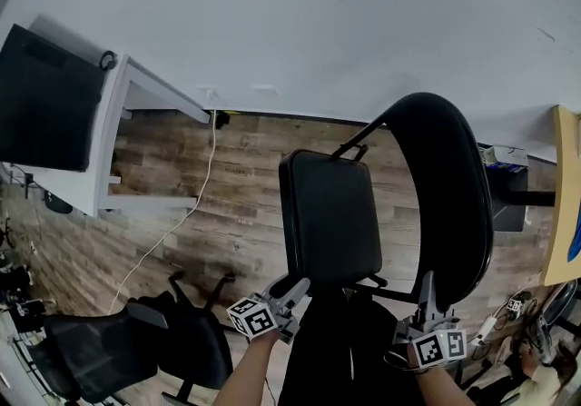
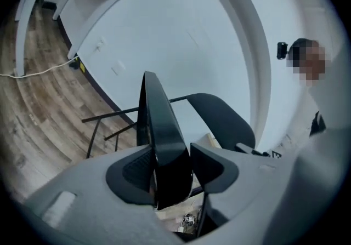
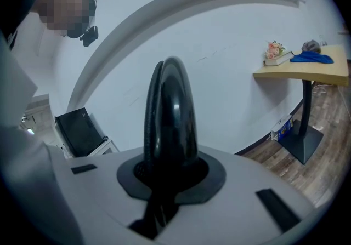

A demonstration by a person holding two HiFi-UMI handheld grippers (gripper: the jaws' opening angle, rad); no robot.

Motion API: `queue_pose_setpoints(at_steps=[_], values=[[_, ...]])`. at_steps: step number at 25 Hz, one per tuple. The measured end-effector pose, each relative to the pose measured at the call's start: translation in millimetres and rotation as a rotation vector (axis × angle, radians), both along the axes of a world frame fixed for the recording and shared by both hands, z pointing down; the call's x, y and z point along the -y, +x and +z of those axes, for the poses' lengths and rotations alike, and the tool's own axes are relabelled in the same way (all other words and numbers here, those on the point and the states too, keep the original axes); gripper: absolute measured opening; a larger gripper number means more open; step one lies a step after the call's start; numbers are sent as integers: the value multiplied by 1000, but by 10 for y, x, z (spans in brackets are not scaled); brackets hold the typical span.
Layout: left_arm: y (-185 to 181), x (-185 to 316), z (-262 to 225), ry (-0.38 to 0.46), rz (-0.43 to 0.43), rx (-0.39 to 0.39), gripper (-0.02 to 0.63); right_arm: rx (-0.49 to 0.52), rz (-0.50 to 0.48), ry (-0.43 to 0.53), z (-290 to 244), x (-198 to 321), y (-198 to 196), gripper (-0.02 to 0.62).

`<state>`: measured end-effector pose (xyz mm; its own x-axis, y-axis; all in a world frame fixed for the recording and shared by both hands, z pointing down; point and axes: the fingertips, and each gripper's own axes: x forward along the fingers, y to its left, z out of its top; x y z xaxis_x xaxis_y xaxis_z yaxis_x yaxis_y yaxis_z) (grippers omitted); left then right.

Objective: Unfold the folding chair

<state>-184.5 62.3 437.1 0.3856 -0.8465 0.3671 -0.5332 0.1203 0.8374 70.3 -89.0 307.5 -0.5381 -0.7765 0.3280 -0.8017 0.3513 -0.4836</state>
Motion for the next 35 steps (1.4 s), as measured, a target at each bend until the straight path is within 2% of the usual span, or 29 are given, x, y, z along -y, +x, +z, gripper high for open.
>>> queue_pose_setpoints(at_steps=[3, 8, 13, 16, 23, 29, 35], values=[[-42, -81, 134, -78, -17, 34, 210, -2, -31, -9, 63, -63, -3, 44], [8, -150, 192, -159, 31, 74, 216, -20, -28, -45, 150, -199, 90, 44], [-128, -225, 212, -149, 1, 104, 218, -39, -46, -58, 173, -372, 20, 46], [-222, -388, 334, -171, 4, 125, 225, -68, -21, -65, 221, -506, -3, 46], [-475, -809, 644, -153, 30, 94, 225, -120, 10, -32, 364, -1041, -221, 44], [-736, -1068, 883, -160, 47, 124, 225, -124, 37, -21, 492, -1494, -420, 45], [-1030, -1214, 1179, -161, 47, 121, 235, -92, 74, -17, 675, -1711, -471, 46]])
